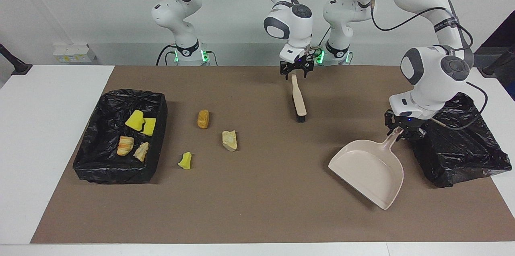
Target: Sweep and dump trash in bin
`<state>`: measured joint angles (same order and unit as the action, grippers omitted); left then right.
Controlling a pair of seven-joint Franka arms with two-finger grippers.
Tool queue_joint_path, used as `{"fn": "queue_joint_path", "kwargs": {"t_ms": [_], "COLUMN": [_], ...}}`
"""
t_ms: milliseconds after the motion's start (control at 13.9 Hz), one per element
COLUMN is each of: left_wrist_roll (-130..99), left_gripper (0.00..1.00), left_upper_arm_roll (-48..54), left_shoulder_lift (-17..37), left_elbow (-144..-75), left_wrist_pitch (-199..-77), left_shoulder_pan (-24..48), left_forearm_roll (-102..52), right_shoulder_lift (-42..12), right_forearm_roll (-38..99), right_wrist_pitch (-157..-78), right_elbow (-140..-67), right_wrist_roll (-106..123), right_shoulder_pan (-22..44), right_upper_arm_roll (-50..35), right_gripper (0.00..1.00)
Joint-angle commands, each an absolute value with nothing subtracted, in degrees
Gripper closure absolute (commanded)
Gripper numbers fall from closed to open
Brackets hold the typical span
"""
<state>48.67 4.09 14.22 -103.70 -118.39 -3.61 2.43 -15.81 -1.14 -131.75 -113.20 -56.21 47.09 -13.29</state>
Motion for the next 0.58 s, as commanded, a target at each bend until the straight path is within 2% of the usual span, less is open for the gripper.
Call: {"fn": "queue_joint_path", "kwargs": {"t_ms": [0, 72, 289, 505], "left_wrist_roll": [49.57, 49.57, 52.36, 59.20], "left_gripper": [1.00, 1.00, 1.00, 1.00], "left_upper_arm_roll": [4.66, 4.66, 4.66, 4.66], "left_shoulder_lift": [14.50, 14.50, 14.59, 14.59], "left_elbow": [-102.66, -102.66, -102.74, -102.92], "left_wrist_pitch": [-117.42, -117.60, -117.95, -118.47], "left_shoulder_pan": [-3.69, -3.60, -3.25, -2.82], "left_forearm_roll": [5.09, 5.10, 5.80, 5.71], "right_shoulder_lift": [-15.82, -15.82, -14.78, -10.56], "right_forearm_roll": [-2.20, -2.20, -2.11, -2.28], "right_wrist_pitch": [-131.04, -131.04, -129.91, -122.80], "right_elbow": [-112.76, -112.76, -112.50, -112.94], "right_wrist_roll": [-57.66, -57.74, -58.89, -58.97], "right_shoulder_pan": [47.11, 47.11, 46.15, 43.52], "right_upper_arm_roll": [-13.10, -13.01, -13.01, -12.66], "right_gripper": [0.81, 1.00, 1.00, 1.00]}}
